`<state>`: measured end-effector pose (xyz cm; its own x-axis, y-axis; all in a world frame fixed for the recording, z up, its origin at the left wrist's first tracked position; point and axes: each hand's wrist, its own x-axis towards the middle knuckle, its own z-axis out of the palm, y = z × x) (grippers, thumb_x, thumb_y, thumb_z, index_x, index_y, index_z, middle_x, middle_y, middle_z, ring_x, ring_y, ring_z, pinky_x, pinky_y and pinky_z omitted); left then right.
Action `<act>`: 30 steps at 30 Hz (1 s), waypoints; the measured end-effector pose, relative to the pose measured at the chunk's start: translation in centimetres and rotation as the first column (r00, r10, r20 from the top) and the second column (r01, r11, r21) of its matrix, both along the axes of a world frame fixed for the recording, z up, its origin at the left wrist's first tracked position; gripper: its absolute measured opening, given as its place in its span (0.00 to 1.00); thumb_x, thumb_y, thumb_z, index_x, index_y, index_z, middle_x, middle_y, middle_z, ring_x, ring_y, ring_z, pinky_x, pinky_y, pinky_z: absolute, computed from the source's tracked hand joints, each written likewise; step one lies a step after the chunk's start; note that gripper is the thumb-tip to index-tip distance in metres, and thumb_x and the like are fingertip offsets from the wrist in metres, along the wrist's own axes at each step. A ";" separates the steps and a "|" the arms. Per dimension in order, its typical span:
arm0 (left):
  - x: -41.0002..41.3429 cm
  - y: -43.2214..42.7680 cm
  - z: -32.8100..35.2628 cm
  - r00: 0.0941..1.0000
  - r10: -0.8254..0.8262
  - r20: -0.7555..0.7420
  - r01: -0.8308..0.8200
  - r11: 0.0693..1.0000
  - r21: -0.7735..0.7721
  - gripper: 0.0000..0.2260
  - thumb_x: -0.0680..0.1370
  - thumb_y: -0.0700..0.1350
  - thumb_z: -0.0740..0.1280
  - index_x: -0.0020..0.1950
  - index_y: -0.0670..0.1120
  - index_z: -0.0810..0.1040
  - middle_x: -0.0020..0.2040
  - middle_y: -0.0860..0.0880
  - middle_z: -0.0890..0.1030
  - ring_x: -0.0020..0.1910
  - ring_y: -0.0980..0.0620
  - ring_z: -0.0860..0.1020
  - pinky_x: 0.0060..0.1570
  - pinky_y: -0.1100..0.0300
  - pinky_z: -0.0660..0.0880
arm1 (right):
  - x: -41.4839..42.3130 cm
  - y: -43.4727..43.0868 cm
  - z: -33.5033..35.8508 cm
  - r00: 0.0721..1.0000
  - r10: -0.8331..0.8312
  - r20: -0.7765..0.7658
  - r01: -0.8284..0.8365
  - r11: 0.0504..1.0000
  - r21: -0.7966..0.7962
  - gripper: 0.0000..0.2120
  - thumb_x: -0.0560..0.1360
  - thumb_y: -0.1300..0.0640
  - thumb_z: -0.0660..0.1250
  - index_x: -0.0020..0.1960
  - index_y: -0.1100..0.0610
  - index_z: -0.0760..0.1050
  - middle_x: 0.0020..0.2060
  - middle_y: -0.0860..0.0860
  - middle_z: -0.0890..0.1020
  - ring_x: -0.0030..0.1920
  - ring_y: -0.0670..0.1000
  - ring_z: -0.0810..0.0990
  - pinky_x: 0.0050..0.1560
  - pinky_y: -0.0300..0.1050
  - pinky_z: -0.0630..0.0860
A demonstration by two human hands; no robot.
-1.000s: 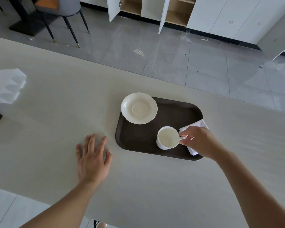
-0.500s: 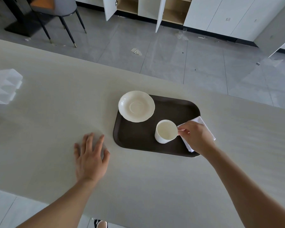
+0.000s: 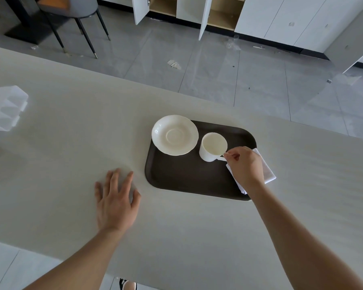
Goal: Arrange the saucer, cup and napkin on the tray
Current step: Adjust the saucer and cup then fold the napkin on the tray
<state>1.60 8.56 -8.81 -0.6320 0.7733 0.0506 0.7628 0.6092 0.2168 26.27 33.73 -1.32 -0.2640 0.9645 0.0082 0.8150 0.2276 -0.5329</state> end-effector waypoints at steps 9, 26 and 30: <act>0.0 0.1 0.1 1.000 -0.004 -0.001 0.004 1.000 -0.021 0.26 0.76 0.53 0.56 0.73 0.50 0.71 0.75 0.40 0.68 0.76 0.39 0.64 0.75 0.36 0.55 | -1.7 -0.5 -0.3 0.983 -0.169 -0.068 0.169 0.986 -0.012 0.10 0.77 0.52 0.69 0.41 0.57 0.80 0.38 0.51 0.82 0.40 0.52 0.78 0.39 0.44 0.72; 0.0 0.0 0.0 1.000 -0.001 0.005 0.001 1.000 -0.026 0.26 0.75 0.53 0.56 0.73 0.51 0.71 0.74 0.41 0.68 0.76 0.40 0.64 0.75 0.37 0.55 | -5.1 -2.1 -0.4 0.903 -0.372 -0.214 0.340 0.924 -0.175 0.11 0.72 0.51 0.69 0.38 0.58 0.73 0.32 0.51 0.79 0.35 0.53 0.78 0.36 0.48 0.76; 0.0 0.1 0.3 1.000 -0.002 0.011 0.002 1.000 -0.027 0.26 0.75 0.53 0.56 0.73 0.51 0.72 0.74 0.40 0.69 0.76 0.39 0.64 0.75 0.36 0.56 | -5.9 -2.2 -0.5 0.893 -0.374 -0.250 0.336 0.924 -0.180 0.10 0.73 0.52 0.68 0.39 0.58 0.73 0.32 0.51 0.79 0.35 0.53 0.77 0.36 0.48 0.76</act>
